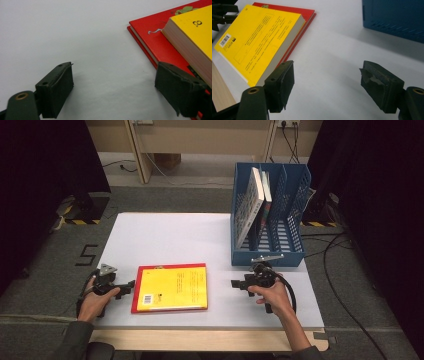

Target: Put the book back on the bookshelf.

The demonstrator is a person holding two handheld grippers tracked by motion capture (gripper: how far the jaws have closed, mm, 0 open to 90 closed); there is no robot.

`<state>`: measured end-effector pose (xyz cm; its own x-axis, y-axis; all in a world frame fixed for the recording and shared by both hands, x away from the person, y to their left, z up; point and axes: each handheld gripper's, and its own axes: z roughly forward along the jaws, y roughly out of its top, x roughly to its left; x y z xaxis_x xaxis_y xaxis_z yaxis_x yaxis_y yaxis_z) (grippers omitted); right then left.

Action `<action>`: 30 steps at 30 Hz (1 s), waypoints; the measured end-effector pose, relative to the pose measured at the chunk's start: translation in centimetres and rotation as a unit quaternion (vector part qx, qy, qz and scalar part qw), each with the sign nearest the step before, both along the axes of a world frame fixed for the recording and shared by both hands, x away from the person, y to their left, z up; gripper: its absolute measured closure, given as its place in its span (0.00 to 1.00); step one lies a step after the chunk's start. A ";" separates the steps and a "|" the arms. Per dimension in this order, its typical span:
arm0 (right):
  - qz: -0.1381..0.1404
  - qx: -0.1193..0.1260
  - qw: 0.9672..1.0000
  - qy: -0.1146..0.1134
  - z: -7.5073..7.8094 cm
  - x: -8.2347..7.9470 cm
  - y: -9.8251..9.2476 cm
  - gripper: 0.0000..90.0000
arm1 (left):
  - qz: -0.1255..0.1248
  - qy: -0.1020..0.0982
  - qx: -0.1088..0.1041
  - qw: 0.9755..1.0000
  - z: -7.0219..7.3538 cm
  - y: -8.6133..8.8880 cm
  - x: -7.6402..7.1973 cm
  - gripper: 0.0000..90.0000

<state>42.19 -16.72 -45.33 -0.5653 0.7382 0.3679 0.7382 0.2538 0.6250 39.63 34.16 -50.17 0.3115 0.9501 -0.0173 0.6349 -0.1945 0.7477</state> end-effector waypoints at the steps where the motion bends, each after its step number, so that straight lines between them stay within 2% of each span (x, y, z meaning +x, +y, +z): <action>1: 0.004 -0.001 1.000 0.002 -0.1 0.0 0.2 0.31 | 0.000 -0.003 -0.001 1.000 0.1 0.1 -0.1 0.17; 5: 0.010 0.001 1.000 0.000 -0.2 -0.1 0.7 0.31 | -0.007 -0.012 -0.005 1.000 1.3 0.2 -0.4 0.17; 9: 0.017 0.006 1.000 0.001 -0.2 -0.2 1.2 0.31 | -0.032 -0.008 -0.006 0.999 2.1 -0.5 -0.7 0.17; 14: 0.026 0.007 1.000 0.008 -0.6 -0.3 1.9 0.31 | -0.053 0.008 0.008 0.999 1.9 -1.5 -0.8 0.17; 16: 0.032 0.011 0.999 0.011 -0.7 -0.4 2.3 0.31 | -0.061 0.014 0.007 0.998 1.8 -2.0 -0.9 0.17; 17: 0.033 0.011 0.999 0.011 -0.7 -0.4 2.4 0.31 | -0.063 0.017 0.014 0.998 1.7 -2.3 -0.9 0.17; 22: 0.037 0.011 0.999 0.012 -0.9 -0.3 3.0 0.31 | -0.055 0.018 0.017 0.998 1.9 -2.5 -1.1 0.19; 24: 0.040 0.014 0.999 0.015 -1.0 -0.3 3.2 0.31 | -0.059 0.021 0.011 0.998 1.9 -2.6 -1.2 0.24; 27: 0.043 0.018 0.999 0.019 -1.0 -0.3 3.5 0.31 | -0.063 0.021 0.013 0.998 2.0 -2.7 -1.3 0.29; 29: 0.046 0.020 0.999 0.019 -1.1 -0.2 3.8 0.31 | -0.073 0.021 0.000 0.997 2.0 -3.0 -1.3 0.36; 30: 0.048 0.021 0.998 0.020 -1.1 -0.2 4.0 0.31 | -0.079 0.019 0.000 0.997 1.9 -3.4 -1.3 0.38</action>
<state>42.00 -12.76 -46.39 -0.6162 0.6656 0.4211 0.7369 0.2986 0.6065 38.34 30.74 -48.24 0.4565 0.8892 -0.0320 0.6246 -0.2946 0.7233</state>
